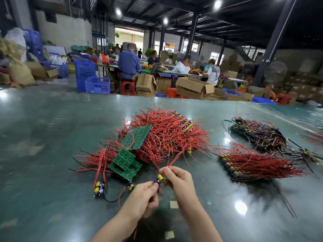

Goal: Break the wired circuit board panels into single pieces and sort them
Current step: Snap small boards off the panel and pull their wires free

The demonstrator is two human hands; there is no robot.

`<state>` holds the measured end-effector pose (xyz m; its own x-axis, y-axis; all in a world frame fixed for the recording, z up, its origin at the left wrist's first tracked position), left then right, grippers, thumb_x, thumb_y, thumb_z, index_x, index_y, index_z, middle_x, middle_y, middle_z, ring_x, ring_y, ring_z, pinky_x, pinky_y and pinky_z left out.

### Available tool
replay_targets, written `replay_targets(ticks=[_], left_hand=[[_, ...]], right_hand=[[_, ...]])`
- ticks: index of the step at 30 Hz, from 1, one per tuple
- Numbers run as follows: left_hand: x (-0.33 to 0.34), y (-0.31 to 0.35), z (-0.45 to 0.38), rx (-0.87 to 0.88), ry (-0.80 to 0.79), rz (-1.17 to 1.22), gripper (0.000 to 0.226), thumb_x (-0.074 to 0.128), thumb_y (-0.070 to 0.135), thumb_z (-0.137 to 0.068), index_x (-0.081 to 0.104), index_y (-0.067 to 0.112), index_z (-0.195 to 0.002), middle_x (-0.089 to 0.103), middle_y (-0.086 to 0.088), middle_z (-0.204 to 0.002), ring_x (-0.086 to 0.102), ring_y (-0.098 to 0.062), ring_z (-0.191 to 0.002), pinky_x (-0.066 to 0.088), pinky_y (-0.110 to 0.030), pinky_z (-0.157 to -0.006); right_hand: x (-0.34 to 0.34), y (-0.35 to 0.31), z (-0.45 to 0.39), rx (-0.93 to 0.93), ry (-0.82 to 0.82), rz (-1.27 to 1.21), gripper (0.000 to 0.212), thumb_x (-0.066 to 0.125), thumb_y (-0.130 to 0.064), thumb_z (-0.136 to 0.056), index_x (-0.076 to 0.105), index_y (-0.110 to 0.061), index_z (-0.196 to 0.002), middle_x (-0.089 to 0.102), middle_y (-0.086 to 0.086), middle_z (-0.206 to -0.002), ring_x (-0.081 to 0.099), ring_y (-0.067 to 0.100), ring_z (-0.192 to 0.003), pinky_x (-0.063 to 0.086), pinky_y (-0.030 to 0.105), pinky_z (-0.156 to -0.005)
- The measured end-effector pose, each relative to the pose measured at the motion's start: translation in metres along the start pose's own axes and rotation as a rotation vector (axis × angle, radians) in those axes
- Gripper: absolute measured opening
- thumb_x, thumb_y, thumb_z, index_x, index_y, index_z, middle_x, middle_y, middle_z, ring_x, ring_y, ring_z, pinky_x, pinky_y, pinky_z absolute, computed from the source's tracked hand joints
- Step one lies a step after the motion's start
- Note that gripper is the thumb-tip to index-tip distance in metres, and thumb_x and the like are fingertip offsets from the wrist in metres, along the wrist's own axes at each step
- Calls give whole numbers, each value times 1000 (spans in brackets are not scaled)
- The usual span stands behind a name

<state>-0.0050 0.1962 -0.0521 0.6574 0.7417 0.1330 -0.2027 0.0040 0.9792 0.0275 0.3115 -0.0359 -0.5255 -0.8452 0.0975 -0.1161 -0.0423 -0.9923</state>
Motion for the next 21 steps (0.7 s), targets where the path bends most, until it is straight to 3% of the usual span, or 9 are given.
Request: replay_targets(ticks=[4, 9, 15, 21], left_hand=[[1, -4, -2, -64, -84, 240, 22, 40, 14, -98, 54, -1, -89, 37, -3, -39, 19, -4, -24, 19, -7, -32], [4, 0, 4, -24, -169, 376, 20, 51, 22, -84, 55, 3, -87, 63, -18, -63, 38, -13, -28, 26, -12, -35], [-2, -7, 0, 24, -37, 216, 17, 44, 10, -99, 59, 3, -98, 72, -13, -79, 66, -17, -57, 51, -23, -47], [-6, -14, -3, -72, -118, 250, 13, 46, 9, -98, 58, 5, -101, 72, -15, -76, 69, -18, -59, 53, -23, -50]], right_hand=[[2, 1, -1, 82, -48, -194, 25, 54, -4, -91, 69, -3, -72, 61, 14, -68, 50, 19, -48, 44, 24, -48], [5, 0, 0, 129, -112, -333, 19, 56, -12, -85, 66, 3, -85, 61, 13, -68, 48, 18, -45, 43, 22, -39], [4, 4, 1, 70, -26, -57, 20, 60, -16, -90, 73, -10, -77, 64, 6, -65, 56, 14, -55, 45, 22, -48], [1, 2, 1, 31, -37, -46, 15, 62, -8, -86, 73, -9, -75, 66, 9, -70, 59, 16, -65, 49, 21, -59]])
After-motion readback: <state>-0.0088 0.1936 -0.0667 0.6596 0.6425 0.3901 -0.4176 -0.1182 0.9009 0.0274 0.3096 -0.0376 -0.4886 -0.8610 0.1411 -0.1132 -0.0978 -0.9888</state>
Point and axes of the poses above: each hand's wrist, its own z-axis away from the middle knuckle, its own x-axis out of the palm, y = z × x, the point moved 4 cm from there along -z, towards the middle knuckle
